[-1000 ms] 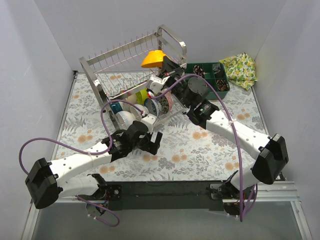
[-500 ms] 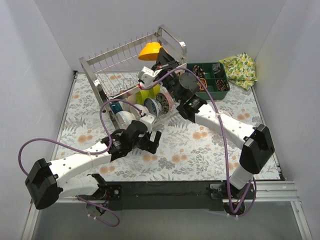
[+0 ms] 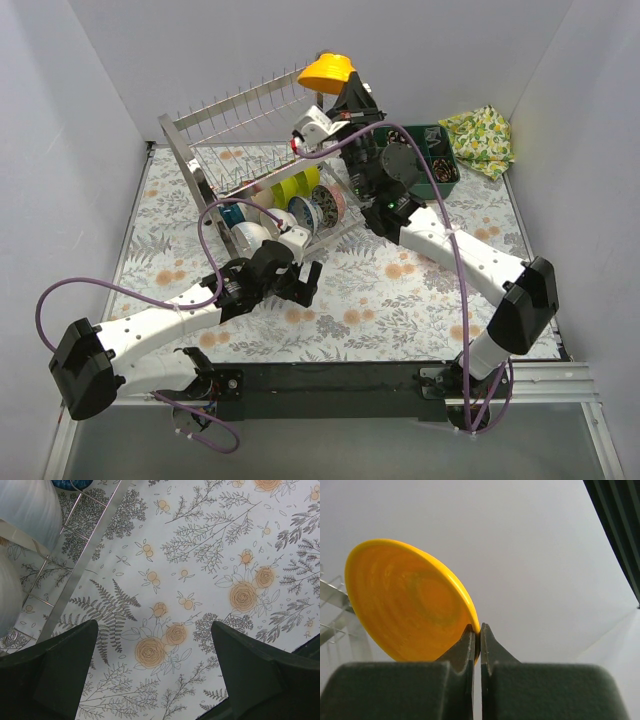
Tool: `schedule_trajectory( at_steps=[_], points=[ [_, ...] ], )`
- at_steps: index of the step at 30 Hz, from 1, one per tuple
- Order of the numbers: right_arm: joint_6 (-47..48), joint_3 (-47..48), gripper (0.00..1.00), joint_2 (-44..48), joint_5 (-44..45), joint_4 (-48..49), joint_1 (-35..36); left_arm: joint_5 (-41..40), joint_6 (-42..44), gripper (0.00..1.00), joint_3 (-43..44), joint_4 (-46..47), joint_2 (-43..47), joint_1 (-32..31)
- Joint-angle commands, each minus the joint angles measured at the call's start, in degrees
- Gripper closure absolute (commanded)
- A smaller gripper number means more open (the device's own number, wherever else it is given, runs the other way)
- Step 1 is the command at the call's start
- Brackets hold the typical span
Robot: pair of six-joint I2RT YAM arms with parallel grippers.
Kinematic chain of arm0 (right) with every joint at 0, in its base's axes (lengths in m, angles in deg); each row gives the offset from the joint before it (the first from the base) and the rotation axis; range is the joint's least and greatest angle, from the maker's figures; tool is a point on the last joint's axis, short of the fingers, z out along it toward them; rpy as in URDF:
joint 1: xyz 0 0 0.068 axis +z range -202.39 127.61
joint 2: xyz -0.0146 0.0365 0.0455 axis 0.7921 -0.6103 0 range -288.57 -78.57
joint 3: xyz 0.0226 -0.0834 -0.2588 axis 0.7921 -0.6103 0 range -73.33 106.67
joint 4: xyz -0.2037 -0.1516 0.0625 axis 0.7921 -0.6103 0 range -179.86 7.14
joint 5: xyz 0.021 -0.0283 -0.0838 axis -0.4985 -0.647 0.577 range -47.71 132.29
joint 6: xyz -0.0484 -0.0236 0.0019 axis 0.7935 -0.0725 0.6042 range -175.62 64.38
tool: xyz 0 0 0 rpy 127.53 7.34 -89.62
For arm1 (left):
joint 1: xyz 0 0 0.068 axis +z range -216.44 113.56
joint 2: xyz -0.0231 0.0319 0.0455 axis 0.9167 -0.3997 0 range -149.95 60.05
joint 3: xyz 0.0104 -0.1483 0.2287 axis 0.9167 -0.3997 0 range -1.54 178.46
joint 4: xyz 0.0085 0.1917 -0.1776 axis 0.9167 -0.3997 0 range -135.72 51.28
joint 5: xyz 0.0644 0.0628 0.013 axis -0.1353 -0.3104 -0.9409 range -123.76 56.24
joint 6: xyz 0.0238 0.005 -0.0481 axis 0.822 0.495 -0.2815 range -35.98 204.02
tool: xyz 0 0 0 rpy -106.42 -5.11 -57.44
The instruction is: Unload the bowls from the dish rack
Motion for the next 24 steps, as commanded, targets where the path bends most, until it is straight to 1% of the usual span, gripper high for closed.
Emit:
schedule_trajectory(
  at_steps=[1,4,8,11,12,15,16,17,18,19,21,22,23,24],
  points=[
    [-2.1,-1.2,0.99,8.5,8.8,6.7,-1.5,0.3,0.6,0.02,-0.1,-0.7,1.9,0.4],
    [-4.6,-5.0,0.99,12.5,13.9,6.7,-3.0,0.6,0.5,0.02,-0.1,-0.7,1.9,0.4],
    [-8.5,-11.1,0.99,17.6,22.0,2.6,-5.9,0.9,0.5,0.02,0.0,-0.9,2.4,0.4],
    [-15.6,-14.8,0.99,22.8,25.7,-2.6,-9.0,1.1,0.5,0.02,-0.1,-0.9,2.5,0.4],
    [-20.9,-16.9,0.99,25.6,26.3,-7.1,-9.8,1.2,0.4,0.02,-0.1,-0.8,2.4,0.4],
    [-30.4,-20.2,0.99,30.9,27.5,-16.4,-13.0,1.5,0.5,0.02,-0.1,-0.9,2.2,0.4],
    [-36.7,-21.0,0.99,32.1,27.5,-22.4,-13.9,1.6,0.4,0.02,-0.2,-0.9,2.2,0.4],
    [-40.3,-21.7,0.99,33.1,26.9,-25.7,-15.6,1.6,0.5,0.02,-0.2,-1.0,2.2,0.4],
    [-43.3,-22.4,0.99,34.9,26.1,-28.8,-16.5,1.6,0.4,0.02,-0.1,-1.1,2.2,0.4],
    [-49.6,-23.2,0.99,35.5,25.3,-35.0,-17.7,1.4,0.6,0.02,0.0,-1.2,2.2,0.4],
    [-54.8,-23.9,0.99,36.6,22.0,-40.4,-20.8,1.1,0.6,0.02,-0.1,-1.2,2.4,0.4],
    [-59.8,-24.4,0.99,36.7,21.0,-43.1,-21.8,1.0,0.7,0.02,-0.1,-1.3,2.6,0.4],
    [-61.7,-24.6,0.99,36.7,18.9,-47.4,-23.6,1.1,0.7,0.02,-0.1,-1.2,2.7,0.4],
    [-63.8,-24.8,0.99,36.6,17.7,-49.4,-24.5,1.2,0.8,0.02,-0.1,-1.1,2.8,0.4]
  ],
)
